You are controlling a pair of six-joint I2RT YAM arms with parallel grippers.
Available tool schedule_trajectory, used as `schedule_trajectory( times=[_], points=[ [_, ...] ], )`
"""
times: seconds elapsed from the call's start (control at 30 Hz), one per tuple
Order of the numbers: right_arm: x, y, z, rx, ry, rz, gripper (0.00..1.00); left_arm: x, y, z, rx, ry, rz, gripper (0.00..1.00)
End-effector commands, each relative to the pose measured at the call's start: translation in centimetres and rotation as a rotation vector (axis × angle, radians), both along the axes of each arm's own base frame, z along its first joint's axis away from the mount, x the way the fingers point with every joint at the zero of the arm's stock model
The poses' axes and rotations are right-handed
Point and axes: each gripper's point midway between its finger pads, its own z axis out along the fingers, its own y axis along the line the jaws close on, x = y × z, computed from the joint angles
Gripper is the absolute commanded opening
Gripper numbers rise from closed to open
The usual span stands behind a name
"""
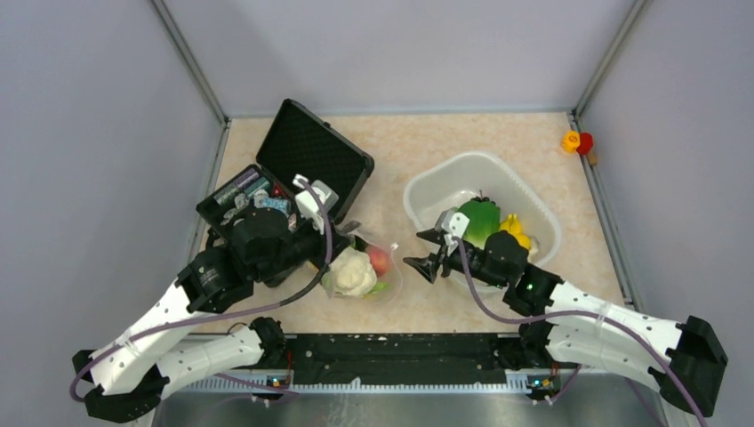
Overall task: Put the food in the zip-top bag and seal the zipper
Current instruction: Adjust the zipper food storage bag at the center of the board.
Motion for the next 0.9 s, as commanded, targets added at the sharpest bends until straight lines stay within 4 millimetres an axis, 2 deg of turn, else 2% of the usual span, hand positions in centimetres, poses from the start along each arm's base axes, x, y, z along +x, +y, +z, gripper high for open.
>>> schedule_trajectory(
  times=[0.0, 0.13, 0.27, 0.6, 0.87],
  points=[
    [-2.0, 0.8, 2.9, 0.003, -0.302, 0.189, 0.64, -4.4, -3.5, 4.4, -0.109, -0.076, -0.358, 0.0],
    [-3.8, 0.6, 4.1, 0.042, -0.383, 0.269, 0.68, -5.1, -3.8, 5.9, -0.122, -0.094, -0.408, 0.0],
    [-5.8, 0.5, 4.6, 0.057, -0.439, 0.367, 0.69, -6.3, -4.0, 7.4, -0.146, -0.128, -0.488, 0.0],
    [-10.8, 0.5, 5.8, 0.098, -0.451, 0.629, 0.69, -6.1, -4.2, 6.0, -0.073, -0.127, -0.517, 0.0],
    [-11.3, 0.3, 6.4, 0.118, -0.401, 0.636, 0.68, -6.0, -4.3, 6.2, -0.085, -0.144, -0.512, 0.0]
  ],
)
